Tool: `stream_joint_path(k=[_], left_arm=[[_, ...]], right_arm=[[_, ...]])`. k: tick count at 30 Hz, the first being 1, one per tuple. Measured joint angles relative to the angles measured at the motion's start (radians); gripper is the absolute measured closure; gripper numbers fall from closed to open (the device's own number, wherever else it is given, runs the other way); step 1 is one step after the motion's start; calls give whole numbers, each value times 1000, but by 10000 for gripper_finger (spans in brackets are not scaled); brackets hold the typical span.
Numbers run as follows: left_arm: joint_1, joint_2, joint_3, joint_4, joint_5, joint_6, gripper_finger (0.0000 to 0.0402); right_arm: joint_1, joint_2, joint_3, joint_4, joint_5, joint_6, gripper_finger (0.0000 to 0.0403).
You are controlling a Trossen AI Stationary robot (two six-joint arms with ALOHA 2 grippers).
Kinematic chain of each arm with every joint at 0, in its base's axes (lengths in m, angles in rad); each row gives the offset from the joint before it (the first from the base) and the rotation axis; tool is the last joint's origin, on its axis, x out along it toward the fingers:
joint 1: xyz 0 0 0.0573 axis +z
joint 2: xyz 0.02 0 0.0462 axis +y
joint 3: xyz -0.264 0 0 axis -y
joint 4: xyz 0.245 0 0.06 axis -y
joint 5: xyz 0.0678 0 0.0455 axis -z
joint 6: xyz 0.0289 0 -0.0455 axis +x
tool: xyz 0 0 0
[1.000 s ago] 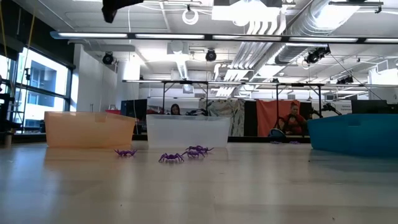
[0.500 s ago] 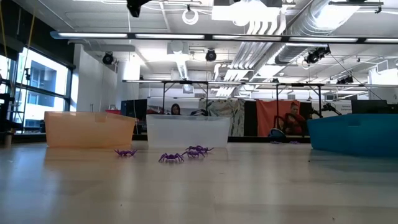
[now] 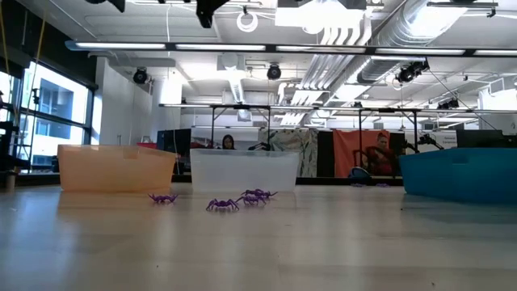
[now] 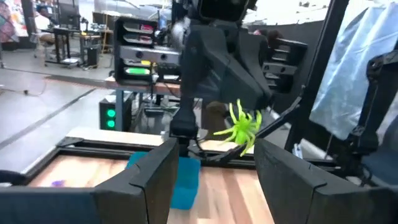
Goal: Sort Halloween decoration
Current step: Put the green spider toy into the orange bin
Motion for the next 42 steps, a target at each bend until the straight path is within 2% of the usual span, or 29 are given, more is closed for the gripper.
stream_joint_path(k=[4,12,18,23,28,30,34,37,42], left_arm=[[-20,42,0,59,0,-21,206],[-45,84,0,188,4,-39,206],[-45,87,0,188,4,-47,213],[-45,87,0,182,3,-48,266],[-36,87,0,181,5,-49,365],[-26,87,0,181,7,-64,391],[-7,84,0,169,7,-81,392],[15,52,1,90,25,-82,397],[60,-59,1,-170,26,-81,399]], right_arm=[[-7,0,0,-3,-37,0,403],[-7,3,0,-3,-44,0,403],[-7,6,0,-2,-44,2,403],[-7,6,0,17,-44,3,403],[-7,6,0,18,-43,3,403],[-7,6,0,18,-37,3,403],[-6,5,0,18,-26,30,403],[-18,-7,0,-25,36,175,400],[-55,-81,0,-204,132,271,347]])
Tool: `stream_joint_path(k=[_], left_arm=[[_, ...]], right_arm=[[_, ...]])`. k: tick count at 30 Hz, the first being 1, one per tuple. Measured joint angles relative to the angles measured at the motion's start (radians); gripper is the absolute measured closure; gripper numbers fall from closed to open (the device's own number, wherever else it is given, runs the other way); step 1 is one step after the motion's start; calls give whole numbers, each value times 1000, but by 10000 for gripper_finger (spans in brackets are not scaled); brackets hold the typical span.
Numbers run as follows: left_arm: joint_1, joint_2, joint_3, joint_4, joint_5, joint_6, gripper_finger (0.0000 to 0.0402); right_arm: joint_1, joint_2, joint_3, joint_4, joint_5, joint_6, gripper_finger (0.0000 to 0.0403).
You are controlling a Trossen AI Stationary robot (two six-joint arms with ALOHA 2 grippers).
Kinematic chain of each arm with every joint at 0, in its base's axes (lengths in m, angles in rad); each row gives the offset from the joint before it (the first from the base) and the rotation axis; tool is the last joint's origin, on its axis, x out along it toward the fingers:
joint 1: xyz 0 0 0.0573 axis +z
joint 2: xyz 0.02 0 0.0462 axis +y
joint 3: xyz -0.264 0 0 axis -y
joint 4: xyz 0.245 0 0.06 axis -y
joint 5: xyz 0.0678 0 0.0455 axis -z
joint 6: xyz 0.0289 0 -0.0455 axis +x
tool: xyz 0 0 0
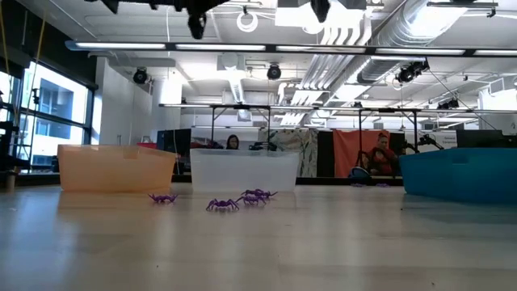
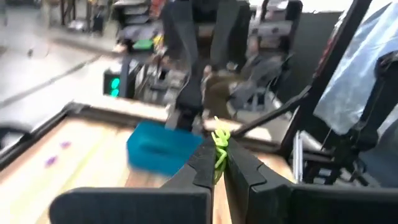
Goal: Sort Halloween decoration
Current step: Put the green spider toy into the orange bin
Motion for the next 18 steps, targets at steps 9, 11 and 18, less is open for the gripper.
stream_joint_path(k=[9,11,18], left_arm=[[79,-219,0,-572,-225,-71,401],[91,-234,0,-662,-257,-102,401],[238,-174,-1,-956,-283,-339,401]], right_arm=[[-27,-94,0,-277,230,88,224],[-30,-92,0,-315,238,95,215],[-31,-60,-1,-345,242,121,210]])
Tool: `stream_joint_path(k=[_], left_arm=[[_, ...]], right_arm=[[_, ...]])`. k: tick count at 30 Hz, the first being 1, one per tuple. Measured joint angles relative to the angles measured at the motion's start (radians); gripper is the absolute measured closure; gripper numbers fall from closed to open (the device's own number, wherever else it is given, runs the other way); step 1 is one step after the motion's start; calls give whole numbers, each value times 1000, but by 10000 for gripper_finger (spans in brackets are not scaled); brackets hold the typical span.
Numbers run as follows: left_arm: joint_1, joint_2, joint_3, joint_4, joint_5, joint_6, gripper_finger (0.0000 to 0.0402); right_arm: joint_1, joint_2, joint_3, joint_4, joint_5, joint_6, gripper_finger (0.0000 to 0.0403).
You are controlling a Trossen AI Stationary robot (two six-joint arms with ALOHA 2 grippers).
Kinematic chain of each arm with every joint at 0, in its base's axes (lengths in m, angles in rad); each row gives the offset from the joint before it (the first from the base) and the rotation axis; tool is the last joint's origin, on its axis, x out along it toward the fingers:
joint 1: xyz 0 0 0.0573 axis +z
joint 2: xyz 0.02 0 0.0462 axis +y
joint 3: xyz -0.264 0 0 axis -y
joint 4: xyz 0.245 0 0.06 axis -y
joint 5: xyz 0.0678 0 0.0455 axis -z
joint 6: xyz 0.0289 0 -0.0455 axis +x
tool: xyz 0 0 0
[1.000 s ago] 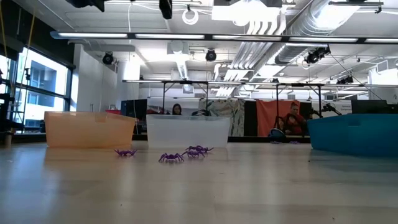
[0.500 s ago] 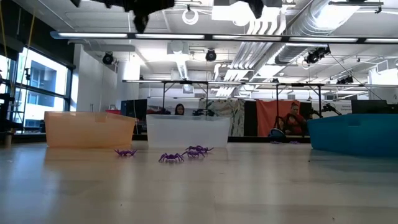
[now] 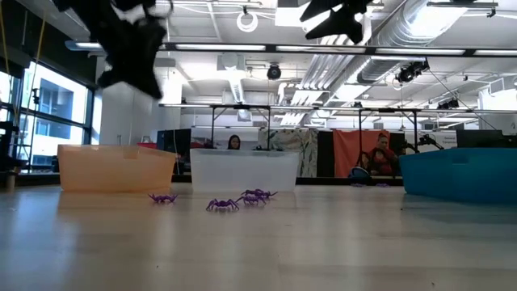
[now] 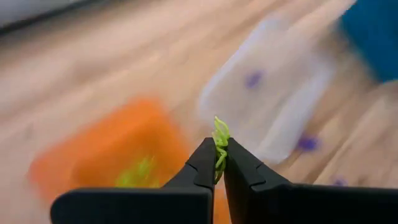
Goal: Sort Halloween decoration
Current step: Put the green spider toy into the orange bin
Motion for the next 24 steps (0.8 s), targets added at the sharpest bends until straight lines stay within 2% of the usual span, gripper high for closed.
stream_joint_path(k=[4,9,15,18,24], left_arm=[[134,101,0,-67,159,89,401],[172,245,1,-57,245,313,401],[132,372,0,-78,222,530,401],[114,417,0,-78,188,601,401],[106,505,1,-58,185,710,401]], right_arm=[[0,29,0,7,0,-4,210],[0,68,0,22,-11,1,210],[1,105,0,11,-15,18,210],[1,111,0,11,-16,44,210],[1,118,0,17,-15,54,210]])
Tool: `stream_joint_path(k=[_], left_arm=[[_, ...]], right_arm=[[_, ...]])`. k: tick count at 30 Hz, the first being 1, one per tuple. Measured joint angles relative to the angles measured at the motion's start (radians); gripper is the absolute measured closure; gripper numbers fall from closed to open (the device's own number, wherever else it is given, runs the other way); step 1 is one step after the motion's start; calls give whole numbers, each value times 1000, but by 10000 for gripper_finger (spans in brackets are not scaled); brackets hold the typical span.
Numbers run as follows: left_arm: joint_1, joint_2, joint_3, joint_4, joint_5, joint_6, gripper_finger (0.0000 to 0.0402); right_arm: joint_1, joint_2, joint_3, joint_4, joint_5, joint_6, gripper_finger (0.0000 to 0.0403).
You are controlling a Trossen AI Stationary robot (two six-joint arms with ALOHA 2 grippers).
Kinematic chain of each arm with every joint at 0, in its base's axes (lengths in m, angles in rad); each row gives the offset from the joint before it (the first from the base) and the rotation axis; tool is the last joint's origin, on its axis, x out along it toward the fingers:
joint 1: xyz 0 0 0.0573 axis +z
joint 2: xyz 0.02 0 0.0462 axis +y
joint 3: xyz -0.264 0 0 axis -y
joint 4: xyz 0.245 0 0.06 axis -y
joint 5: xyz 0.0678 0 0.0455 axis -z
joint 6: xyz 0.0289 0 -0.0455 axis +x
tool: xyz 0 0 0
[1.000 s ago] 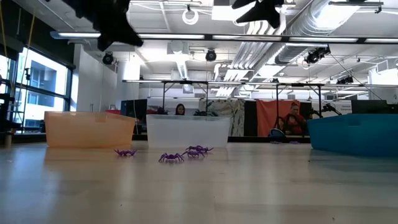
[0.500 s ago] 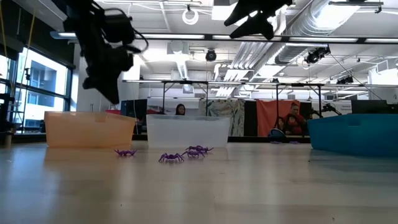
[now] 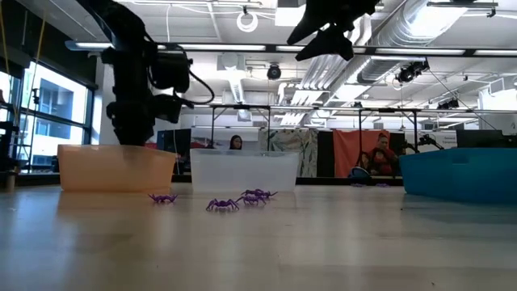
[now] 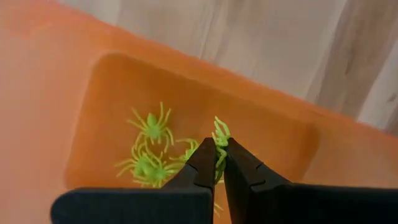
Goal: Sort Halloween decoration
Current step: Put the green spider toy into the orange bin
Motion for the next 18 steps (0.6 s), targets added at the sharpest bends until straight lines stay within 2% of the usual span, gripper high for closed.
stream_joint_path(k=[8,14,18], left_arm=[[-1,92,0,15,0,16,396],[-1,70,0,12,0,23,371],[-1,36,8,2,0,22,340]], right_arm=[[0,2,0,-2,0,29,210],[0,2,0,-2,0,29,210],[0,2,0,-2,0,28,210]])
